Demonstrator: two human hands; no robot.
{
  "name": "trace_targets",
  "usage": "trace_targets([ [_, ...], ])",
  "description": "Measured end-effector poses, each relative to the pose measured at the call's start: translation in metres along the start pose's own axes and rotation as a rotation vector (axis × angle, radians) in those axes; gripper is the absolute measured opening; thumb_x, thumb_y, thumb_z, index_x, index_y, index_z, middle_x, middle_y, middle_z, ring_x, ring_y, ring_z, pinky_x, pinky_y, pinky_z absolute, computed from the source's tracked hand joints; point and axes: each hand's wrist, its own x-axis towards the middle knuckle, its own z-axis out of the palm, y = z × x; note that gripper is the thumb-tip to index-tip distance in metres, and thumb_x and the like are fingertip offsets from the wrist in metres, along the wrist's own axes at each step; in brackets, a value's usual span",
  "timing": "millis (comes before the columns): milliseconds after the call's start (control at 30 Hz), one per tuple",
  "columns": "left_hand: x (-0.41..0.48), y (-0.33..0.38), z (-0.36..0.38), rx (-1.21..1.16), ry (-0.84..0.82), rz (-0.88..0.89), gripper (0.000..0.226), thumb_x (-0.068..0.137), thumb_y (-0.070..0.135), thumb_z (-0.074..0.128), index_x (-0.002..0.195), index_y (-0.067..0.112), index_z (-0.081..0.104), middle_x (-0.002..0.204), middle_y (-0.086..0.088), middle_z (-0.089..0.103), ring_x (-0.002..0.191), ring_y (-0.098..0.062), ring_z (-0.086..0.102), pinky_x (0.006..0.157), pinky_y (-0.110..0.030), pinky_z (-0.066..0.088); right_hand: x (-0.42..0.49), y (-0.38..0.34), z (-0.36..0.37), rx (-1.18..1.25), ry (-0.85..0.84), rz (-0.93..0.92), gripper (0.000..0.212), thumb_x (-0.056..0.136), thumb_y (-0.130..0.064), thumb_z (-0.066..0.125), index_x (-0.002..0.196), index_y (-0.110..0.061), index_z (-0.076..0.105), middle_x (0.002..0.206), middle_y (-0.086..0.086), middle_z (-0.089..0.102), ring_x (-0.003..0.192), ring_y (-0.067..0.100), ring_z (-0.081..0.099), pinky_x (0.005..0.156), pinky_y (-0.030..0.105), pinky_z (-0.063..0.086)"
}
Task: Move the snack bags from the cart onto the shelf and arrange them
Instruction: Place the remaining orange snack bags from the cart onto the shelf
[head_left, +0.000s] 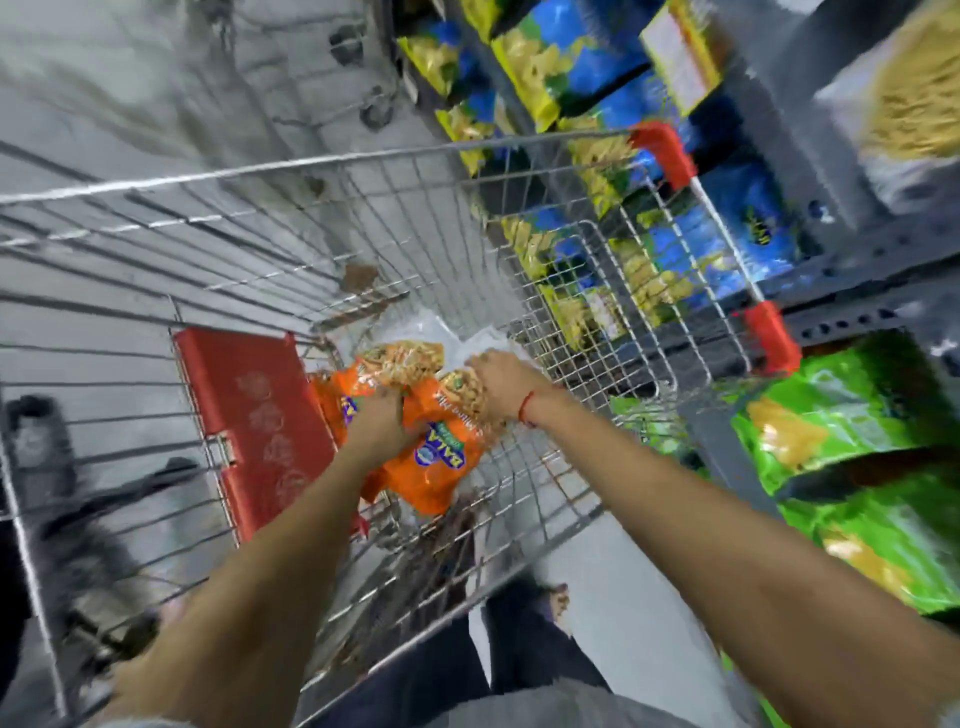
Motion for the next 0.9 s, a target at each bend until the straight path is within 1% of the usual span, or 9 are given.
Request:
trace_targets([
  [67,0.009,0.002,0.013,0.014,0.034,-0.005,0.063,0.074,0.042,0.072,0.117,0.001,0.050,0.120,-0.026,0.055,0.112,-0.041,0.051,0.091,-0.043,0.041,0.020,0.009,-0.016,-0.146,0.012,0.008,0.024,0.095,0.000,0.037,0.076,0.003,0.053,0.082,0.028,0.051,0.078,0.036,0.048,0.075,0.024,0.027],
  [100,0.014,0.004,0.016,0.016,0.034,-0.019,0.067,0.073,0.046,0.071,0.119,0.003,0.048,0.123,-0.023,0.054,0.114,-0.040,0.050,0.093,-0.044,0.041,0.035,0.016,-0.019,-0.197,-0.004,0.016,0.019,0.095,-0.004,0.039,0.093,0.006,0.055,0.097,0.032,0.053,0.092,0.041,0.050,0.084,0.024,0.030],
  [200,0.023,0.003,0.025,-0.086,-0.010,-0.089,0.073,0.073,0.050,0.070,0.126,0.007,0.044,0.126,-0.018,0.055,0.114,-0.036,0.053,0.097,-0.044,0.045,0.090,0.016,-0.009,-0.378,0.004,-0.094,0.049,0.092,-0.013,0.047,0.138,-0.008,0.031,0.141,0.024,0.037,0.134,0.037,0.031,0.111,0.044,0.027],
  [333,0.030,0.000,0.027,-0.183,-0.062,-0.124,0.071,0.075,0.043,0.071,0.130,0.010,0.040,0.126,-0.016,0.056,0.108,-0.033,0.057,0.094,-0.046,0.049,0.126,0.022,0.002,-0.464,-0.027,-0.122,0.045,0.093,-0.010,0.044,0.137,-0.013,0.037,0.142,0.019,0.042,0.133,0.036,0.036,0.107,0.048,0.035],
  [467,0.029,0.003,0.020,-0.208,-0.131,-0.115,0.060,0.078,0.032,0.071,0.127,0.009,0.046,0.126,-0.017,0.058,0.106,-0.032,0.060,0.094,-0.047,0.050,0.130,0.026,0.008,-0.490,-0.083,-0.040,0.061,0.090,-0.022,0.057,0.142,-0.015,0.026,0.152,0.019,0.025,0.135,0.040,0.031,0.106,0.048,0.035],
  [600,0.020,0.013,0.014,-0.102,-0.176,-0.077,0.036,0.078,0.033,0.070,0.102,0.009,0.058,0.101,-0.010,0.067,0.075,-0.018,0.063,0.067,-0.032,0.053,0.104,0.032,0.013,-0.570,-0.115,-0.120,0.103,0.052,-0.032,0.088,0.136,-0.013,0.032,0.135,0.016,0.050,0.126,0.034,0.046,0.095,0.044,0.045],
  [667,0.014,0.021,0.010,-0.075,-0.194,-0.062,0.041,0.078,0.032,0.070,0.109,0.008,0.058,0.097,-0.006,0.066,0.072,-0.015,0.063,0.065,-0.025,0.052,0.087,0.038,0.014,-0.609,-0.157,-0.096,0.090,0.050,-0.037,0.088,0.126,-0.011,0.047,0.128,0.014,0.055,0.116,0.031,0.054,0.090,0.041,0.049],
  [800,0.003,0.037,-0.012,-0.116,-0.117,-0.020,0.051,0.074,0.026,0.075,0.116,0.005,0.056,0.117,-0.014,0.064,0.102,-0.026,0.061,0.089,-0.036,0.050,0.048,0.042,0.000,-0.555,-0.095,-0.060,0.062,0.060,-0.043,0.082,0.108,-0.010,0.060,0.113,0.009,0.064,0.101,0.029,0.062,0.078,0.038,0.053],
  [900,-0.018,0.053,-0.034,-0.346,0.107,-0.050,0.054,0.074,0.014,0.075,0.122,0.005,0.052,0.118,-0.019,0.063,0.084,-0.020,0.062,0.072,-0.024,0.052,0.015,0.046,-0.023,-0.468,0.024,-0.037,0.042,0.063,-0.043,0.079,0.083,-0.014,0.056,0.087,0.007,0.066,0.070,0.025,0.059,0.058,0.030,0.049],
])
